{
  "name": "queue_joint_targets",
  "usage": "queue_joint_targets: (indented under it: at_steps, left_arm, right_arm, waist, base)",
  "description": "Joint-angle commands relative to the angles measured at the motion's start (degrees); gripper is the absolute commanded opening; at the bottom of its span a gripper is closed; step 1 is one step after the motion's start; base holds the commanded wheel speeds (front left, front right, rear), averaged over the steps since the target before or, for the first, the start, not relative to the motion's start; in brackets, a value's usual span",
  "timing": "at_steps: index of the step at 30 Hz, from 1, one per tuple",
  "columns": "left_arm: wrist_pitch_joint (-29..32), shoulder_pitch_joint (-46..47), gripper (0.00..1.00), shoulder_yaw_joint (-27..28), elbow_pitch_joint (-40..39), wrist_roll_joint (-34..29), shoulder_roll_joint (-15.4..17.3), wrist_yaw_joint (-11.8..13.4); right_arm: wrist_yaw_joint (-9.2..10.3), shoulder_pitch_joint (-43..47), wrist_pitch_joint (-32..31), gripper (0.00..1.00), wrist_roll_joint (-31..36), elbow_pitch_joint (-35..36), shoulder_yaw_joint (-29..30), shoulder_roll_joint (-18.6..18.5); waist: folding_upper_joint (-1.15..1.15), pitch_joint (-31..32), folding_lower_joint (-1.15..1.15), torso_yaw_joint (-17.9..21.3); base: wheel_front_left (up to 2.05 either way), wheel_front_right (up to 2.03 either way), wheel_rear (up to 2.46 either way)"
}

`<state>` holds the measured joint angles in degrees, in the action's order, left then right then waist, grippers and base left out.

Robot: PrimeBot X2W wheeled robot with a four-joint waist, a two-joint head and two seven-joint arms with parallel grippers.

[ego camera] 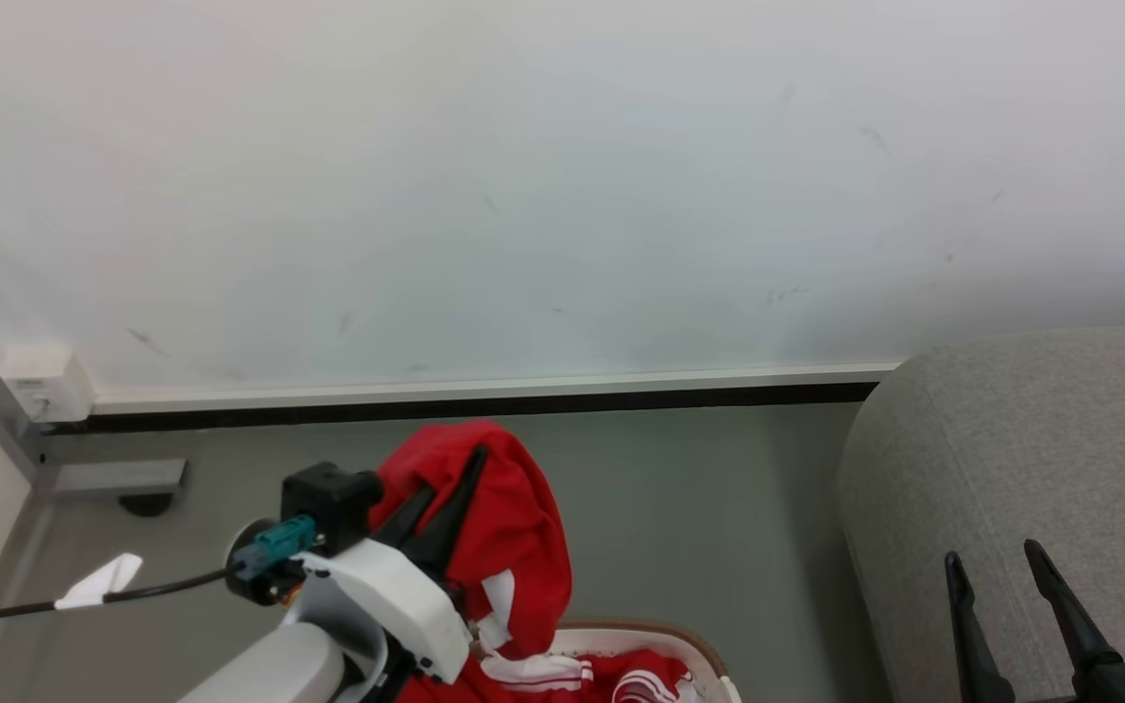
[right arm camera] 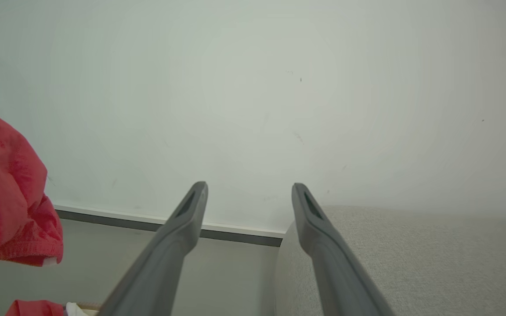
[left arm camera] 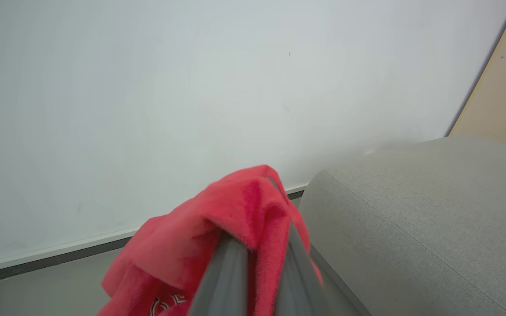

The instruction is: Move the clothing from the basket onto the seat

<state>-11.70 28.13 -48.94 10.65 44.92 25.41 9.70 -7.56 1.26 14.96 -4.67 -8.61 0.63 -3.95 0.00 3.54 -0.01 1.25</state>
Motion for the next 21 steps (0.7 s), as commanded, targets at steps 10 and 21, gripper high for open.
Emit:
queue_joint_targets:
  at_steps: [10,21]
  left_arm:
    - [0.9,0.9,0.0,1.1,-4.0,0.2,2.5,1.5]
    - [2.1,1.8,0.0,-0.9,-5.9,-0.3,0.8,1.0]
  right_arm:
    - [0.14,-0.2,0.2,1.0,-0.7,1.0,-3.4,-1.3]
    - [0.14,-5.3,0.2,1.0,-11.6,2.8,-22.1,-9.2]
  waist:
    - [0.0,1.0,0.01,1.3]
    - [0.0,0.9,0.01,1.5]
  base:
    - [0.0,0.0,0.0]
    - [0.0,0.0,0.0]
